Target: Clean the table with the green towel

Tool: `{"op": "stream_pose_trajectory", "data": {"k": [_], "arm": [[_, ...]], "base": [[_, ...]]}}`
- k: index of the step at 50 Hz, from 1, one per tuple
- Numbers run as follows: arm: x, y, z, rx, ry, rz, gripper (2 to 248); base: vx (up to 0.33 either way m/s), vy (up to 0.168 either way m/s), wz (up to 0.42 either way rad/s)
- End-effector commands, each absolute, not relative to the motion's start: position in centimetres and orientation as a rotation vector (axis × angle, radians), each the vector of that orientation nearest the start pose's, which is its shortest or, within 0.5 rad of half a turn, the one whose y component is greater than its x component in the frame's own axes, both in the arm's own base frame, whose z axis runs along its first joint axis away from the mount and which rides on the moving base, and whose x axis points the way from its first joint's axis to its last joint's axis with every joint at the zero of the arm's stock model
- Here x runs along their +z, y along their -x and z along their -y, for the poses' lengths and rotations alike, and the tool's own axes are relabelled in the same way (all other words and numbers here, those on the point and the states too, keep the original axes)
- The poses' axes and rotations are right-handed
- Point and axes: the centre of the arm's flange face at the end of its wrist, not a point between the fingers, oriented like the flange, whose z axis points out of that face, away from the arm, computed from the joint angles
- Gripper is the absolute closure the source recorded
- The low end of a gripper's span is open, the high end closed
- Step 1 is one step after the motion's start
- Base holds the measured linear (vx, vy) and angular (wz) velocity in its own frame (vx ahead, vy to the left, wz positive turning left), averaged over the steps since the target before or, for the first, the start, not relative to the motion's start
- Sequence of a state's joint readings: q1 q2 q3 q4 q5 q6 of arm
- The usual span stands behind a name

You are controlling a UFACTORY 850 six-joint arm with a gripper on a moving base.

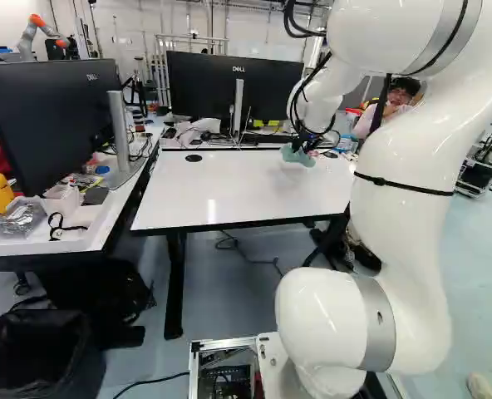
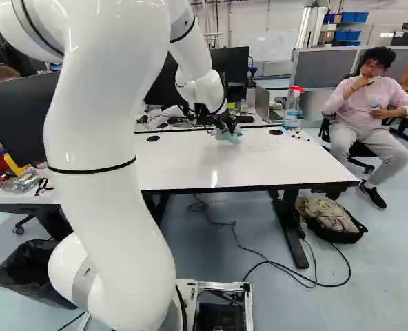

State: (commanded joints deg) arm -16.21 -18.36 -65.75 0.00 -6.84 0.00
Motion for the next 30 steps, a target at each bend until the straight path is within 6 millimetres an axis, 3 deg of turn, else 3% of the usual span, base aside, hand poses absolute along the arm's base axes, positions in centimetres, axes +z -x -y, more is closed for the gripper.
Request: {"op": "stream_pose_trajectory", "data": {"k": [30], "arm": [[49.0,-58.6,22.1,-1.237,2.987,-0.544,191]], "base": [[0.000,0.000,0.000]]}}
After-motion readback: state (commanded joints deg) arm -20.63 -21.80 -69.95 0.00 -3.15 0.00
